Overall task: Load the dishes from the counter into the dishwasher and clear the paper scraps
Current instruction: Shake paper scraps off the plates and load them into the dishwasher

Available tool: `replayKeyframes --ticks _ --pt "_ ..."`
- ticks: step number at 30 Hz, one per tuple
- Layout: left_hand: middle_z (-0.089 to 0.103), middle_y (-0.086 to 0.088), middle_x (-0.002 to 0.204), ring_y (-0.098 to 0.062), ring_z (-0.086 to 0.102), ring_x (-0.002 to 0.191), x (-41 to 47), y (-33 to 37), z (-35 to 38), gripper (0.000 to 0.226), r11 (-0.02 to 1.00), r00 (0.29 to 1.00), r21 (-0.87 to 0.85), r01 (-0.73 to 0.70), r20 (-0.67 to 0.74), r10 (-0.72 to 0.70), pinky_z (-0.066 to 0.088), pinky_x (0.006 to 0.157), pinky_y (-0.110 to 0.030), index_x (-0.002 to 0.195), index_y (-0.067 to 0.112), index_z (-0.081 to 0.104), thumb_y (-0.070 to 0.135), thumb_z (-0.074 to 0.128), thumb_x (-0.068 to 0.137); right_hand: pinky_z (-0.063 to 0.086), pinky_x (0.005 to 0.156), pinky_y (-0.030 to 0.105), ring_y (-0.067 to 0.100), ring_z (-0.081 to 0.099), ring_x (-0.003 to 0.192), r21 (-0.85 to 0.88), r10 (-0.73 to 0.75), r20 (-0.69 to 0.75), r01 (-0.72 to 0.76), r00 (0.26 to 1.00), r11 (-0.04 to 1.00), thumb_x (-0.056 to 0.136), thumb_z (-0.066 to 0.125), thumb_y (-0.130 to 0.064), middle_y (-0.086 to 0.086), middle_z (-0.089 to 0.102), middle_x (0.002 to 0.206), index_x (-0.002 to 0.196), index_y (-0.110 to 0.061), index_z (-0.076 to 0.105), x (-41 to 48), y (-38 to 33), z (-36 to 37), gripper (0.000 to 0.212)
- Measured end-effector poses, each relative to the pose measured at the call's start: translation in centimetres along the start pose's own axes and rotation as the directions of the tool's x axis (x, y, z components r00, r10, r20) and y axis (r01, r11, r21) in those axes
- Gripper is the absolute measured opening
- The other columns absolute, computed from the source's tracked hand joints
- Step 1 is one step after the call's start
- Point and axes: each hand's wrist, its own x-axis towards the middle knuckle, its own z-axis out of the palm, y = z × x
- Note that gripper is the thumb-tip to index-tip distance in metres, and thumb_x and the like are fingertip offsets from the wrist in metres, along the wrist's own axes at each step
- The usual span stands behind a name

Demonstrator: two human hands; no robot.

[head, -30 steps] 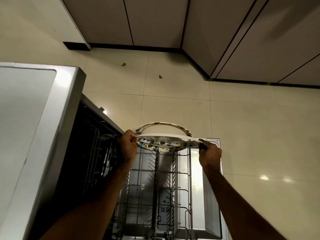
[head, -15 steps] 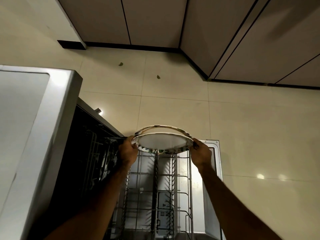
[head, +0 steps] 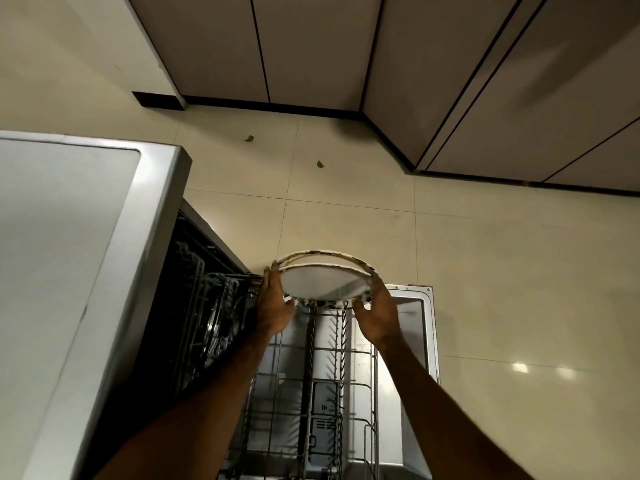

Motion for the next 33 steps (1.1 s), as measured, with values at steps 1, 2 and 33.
replayKeyframes --ticks 1,2,33 --pt "0.003 -0.009 0.171 -0.034 0.019 0.154 -0.4 0.4 -0.1 0.105 1.000 1.000 0.007 -0.016 0.003 0.016 0.032 0.121 -0.051 0.164 0.017 0.003 0.002 0.074 0.087 0.048 0.110 0.043 0.021 0.056 0.128 -0.006 -0.016 0.015 0.016 1.000 1.000 0.085 0.069 -0.001 0.000 0.057 0.142 0.153 -0.028 0.040 -0.4 -0.3 -0.2 0.079" --pt "0.003 -0.008 0.171 -0.033 0.017 0.155 -0.8 0.7 -0.1 0.104 0.999 0.999 0.018 -0.035 0.003 0.035 0.030 0.122 -0.050 0.164 0.016 0.004 0.001 0.073 0.087 0.048 0.111 0.044 0.022 0.055 0.129 0.002 -0.025 0.036 0.025 0.999 1.000 0.086 0.069 -0.001 0.000 0.055 0.143 0.153 -0.029 0.039 -0.7 -0.7 -0.4 0.079" --pt "-0.021 0.000 0.169 -0.021 -0.020 0.155 -34.2 10.5 -11.5 0.091 0.799 0.955 0.581 -0.157 -0.116 0.272 0.002 0.128 -0.046 0.162 0.018 -0.012 0.053 0.045 0.100 -0.001 0.130 0.043 0.016 -0.011 0.159 -0.387 -0.421 0.385 0.558 0.821 0.734 0.101 0.035 -0.052 0.000 -0.003 0.173 0.166 -0.023 0.002 -22.5 -14.3 -16.2 0.078"
